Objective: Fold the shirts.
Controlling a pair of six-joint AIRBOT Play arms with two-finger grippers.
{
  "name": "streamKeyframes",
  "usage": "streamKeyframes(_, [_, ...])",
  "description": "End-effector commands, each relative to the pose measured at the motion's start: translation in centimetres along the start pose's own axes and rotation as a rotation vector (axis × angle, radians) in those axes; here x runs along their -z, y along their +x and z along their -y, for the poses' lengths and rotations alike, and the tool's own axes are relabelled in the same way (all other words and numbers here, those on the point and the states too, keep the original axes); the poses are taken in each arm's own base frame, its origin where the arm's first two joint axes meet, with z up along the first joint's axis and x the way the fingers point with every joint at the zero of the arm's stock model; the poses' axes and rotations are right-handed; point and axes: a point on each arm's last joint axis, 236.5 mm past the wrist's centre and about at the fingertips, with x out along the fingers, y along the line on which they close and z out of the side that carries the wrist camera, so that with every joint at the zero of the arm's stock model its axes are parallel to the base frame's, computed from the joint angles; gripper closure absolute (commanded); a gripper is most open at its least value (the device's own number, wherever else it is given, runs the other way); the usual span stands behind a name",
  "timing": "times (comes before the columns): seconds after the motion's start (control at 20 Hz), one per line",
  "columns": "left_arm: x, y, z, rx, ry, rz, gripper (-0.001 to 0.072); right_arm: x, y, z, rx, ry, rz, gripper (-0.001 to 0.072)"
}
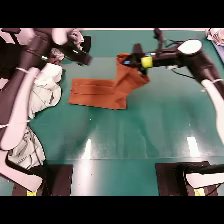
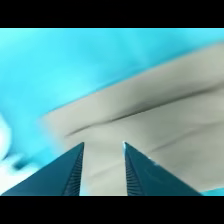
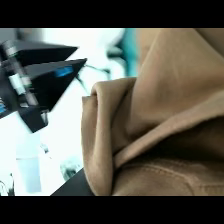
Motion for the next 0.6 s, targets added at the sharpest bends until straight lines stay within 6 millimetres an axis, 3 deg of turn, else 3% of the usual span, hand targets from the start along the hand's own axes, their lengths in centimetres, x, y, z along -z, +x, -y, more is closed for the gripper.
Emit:
streamKeyframes(0.0, [4.0, -5.8, -8.2, -0.189, -0.168, -0.106, 0.0390, 0.9, 8.8, -3.0, -0.069, -0.033, 0.046, 0.0691])
streamKeyframes(0.15, [5.2, -7.0, -8.7, -0.191, -0.190, -0.138, 0.0390, 5.3, 17.5, -0.9, -0.064, 0.047, -0.130, 0.0688])
streamKeyframes(0.2, [5.1, -7.1, -8.3, -0.178, -0.190, -0.136, 0.0390, 6.9, 19.4, -0.8, -0.084, 0.059, -0.195, 0.0686])
streamKeyframes(0.3, [4.9, -7.0, -7.4, -0.142, -0.190, -0.132, 0.0390, 9.6, 21.3, -1.0, -0.146, 0.132, -0.299, 0.0667])
streamKeyframes(0.35, [4.9, -7.0, -7.2, -0.133, -0.190, -0.131, 0.0390, 10.4, 21.9, 0.2, -0.128, 0.160, -0.317, 0.0547])
streamKeyframes(0.45, [4.9, -7.0, -7.2, -0.131, -0.190, -0.130, 0.0390, 11.3, 22.4, 3.1, -0.079, 0.194, -0.334, 0.0207])
streamKeyframes(0.5, [4.9, -7.0, -7.2, -0.132, -0.191, -0.130, 0.0390, 11.2, 22.3, 3.8, -0.075, 0.176, -0.335, 0.0158])
streamKeyframes(0.55, [4.9, -7.0, -7.2, -0.131, -0.190, -0.129, 0.0390, 10.6, 22.1, 3.9, -0.089, 0.131, -0.325, 0.0158])
